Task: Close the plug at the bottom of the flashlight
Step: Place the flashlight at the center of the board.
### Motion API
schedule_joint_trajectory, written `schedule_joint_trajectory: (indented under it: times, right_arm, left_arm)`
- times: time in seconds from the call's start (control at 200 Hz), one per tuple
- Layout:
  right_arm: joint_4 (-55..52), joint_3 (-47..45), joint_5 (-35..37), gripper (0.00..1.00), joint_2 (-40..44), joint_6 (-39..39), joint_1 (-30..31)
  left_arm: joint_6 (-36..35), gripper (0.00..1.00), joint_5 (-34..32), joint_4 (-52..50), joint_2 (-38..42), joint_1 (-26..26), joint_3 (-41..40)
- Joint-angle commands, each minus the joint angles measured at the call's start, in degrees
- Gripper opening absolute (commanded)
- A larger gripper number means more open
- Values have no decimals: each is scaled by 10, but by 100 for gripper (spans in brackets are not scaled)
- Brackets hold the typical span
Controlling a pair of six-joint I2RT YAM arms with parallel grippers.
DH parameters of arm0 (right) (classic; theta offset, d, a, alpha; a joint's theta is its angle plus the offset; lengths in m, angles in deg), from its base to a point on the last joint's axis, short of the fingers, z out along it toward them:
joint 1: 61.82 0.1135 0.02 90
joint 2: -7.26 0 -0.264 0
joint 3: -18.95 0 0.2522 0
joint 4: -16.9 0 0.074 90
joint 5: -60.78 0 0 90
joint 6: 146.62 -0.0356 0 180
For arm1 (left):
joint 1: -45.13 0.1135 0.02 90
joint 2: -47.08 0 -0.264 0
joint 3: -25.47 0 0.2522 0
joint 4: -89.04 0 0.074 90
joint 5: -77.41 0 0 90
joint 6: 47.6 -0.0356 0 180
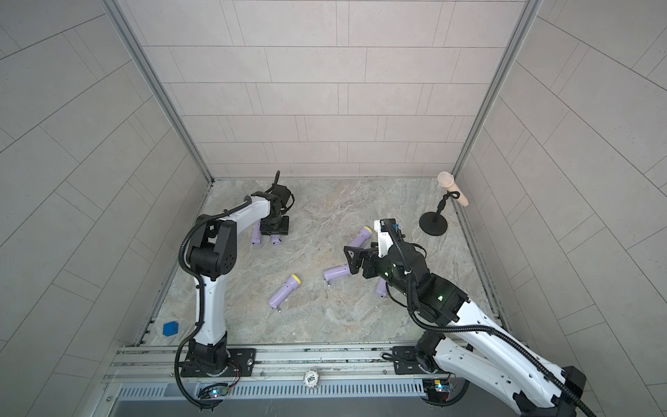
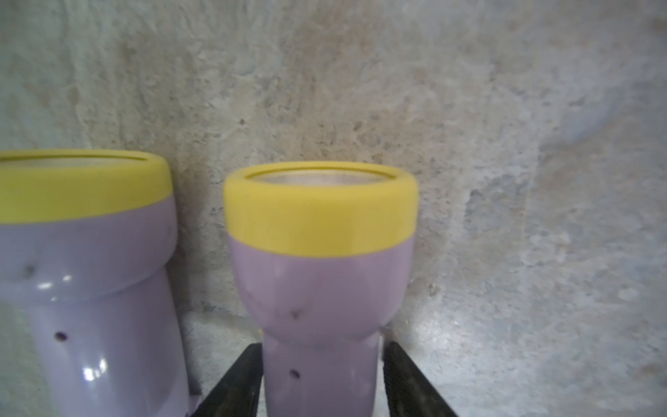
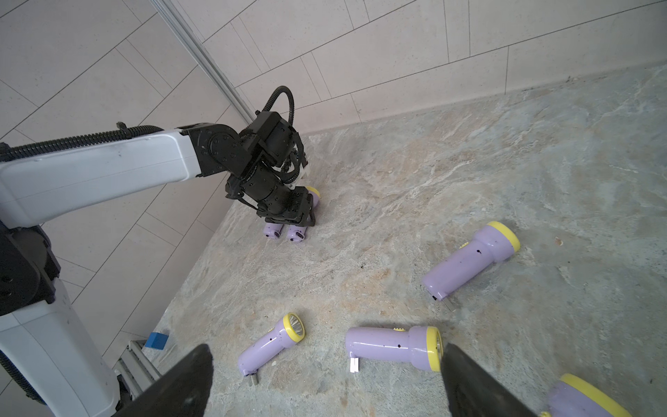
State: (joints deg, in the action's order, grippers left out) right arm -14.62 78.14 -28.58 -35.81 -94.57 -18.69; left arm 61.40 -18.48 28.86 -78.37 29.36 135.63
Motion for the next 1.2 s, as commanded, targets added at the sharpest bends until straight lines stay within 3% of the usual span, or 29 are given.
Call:
schedule_joint_trajectory:
  times: [0.0,1.196]
  right_arm:
    - [7,-3,5,100,4,-5,4]
    - [4,4,7,100,3,-2,8]
  left_arm:
    - [-4,62,-14,-19,-1,2,15]
    - [2,65,-51,-31,26,-23,38]
